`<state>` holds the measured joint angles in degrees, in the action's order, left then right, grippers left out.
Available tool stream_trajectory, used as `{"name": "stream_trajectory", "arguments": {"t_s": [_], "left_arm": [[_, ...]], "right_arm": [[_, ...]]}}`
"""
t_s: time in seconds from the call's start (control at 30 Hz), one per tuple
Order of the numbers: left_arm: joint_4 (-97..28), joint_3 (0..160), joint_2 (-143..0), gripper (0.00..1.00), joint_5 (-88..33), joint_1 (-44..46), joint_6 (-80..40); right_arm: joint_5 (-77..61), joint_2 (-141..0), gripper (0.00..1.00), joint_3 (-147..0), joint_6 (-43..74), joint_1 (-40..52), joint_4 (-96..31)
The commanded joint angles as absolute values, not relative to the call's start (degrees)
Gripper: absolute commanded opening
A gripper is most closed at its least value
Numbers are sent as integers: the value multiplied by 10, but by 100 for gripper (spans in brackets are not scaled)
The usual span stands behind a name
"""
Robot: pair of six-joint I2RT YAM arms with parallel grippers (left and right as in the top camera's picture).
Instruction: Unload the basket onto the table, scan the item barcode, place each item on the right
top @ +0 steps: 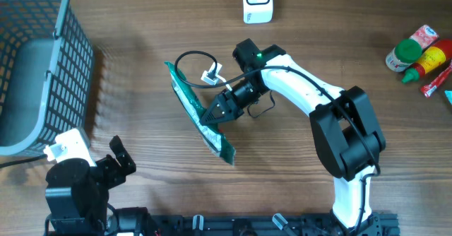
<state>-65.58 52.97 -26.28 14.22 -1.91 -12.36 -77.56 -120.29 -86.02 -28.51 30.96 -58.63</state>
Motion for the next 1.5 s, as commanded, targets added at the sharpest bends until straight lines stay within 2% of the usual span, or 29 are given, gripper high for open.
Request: {"name": "stream_trajectory", "arguments": {"t_s": [0.0,0.3,0.4,0.57,0.77,0.87,1.1,1.17,1.33,1.4,1.47], "left_arm": [[-655,531,-261,100,140,-16,-123],[-655,531,-261,100,139,-16,-123],[-655,531,-261,100,139,-16,-123],[-655,531,-261,100,139,-16,-123],[-655,531,-261,100,139,-16,-123],[-655,531,-261,100,139,-16,-123],[-655,531,-261,100,139,-16,-123],[-655,531,-261,100,139,-16,-123],[-655,531,-261,100,139,-16,-123],[-655,531,-261,100,139,-16,-123],[-655,531,-261,100,139,-16,-123]], "right_arm": [[-896,-1188,4,-827,-424,310,-541],[-930,-1188,4,-768,-435,310,-344],[-930,-1188,4,-768,-428,310,-224],[-930,-1188,4,-768,-302,313,-10],[-930,-1188,4,-768,-280,315,125],[-930,-1188,4,-768,-220,316,132],[-930,-1188,4,-765,255,304,53],[-930,-1188,4,-761,328,300,27],[-930,-1188,4,-761,435,299,-51],[-924,-1188,4,-760,427,299,-52],[-863,-1190,4,-750,347,299,-56]]}}
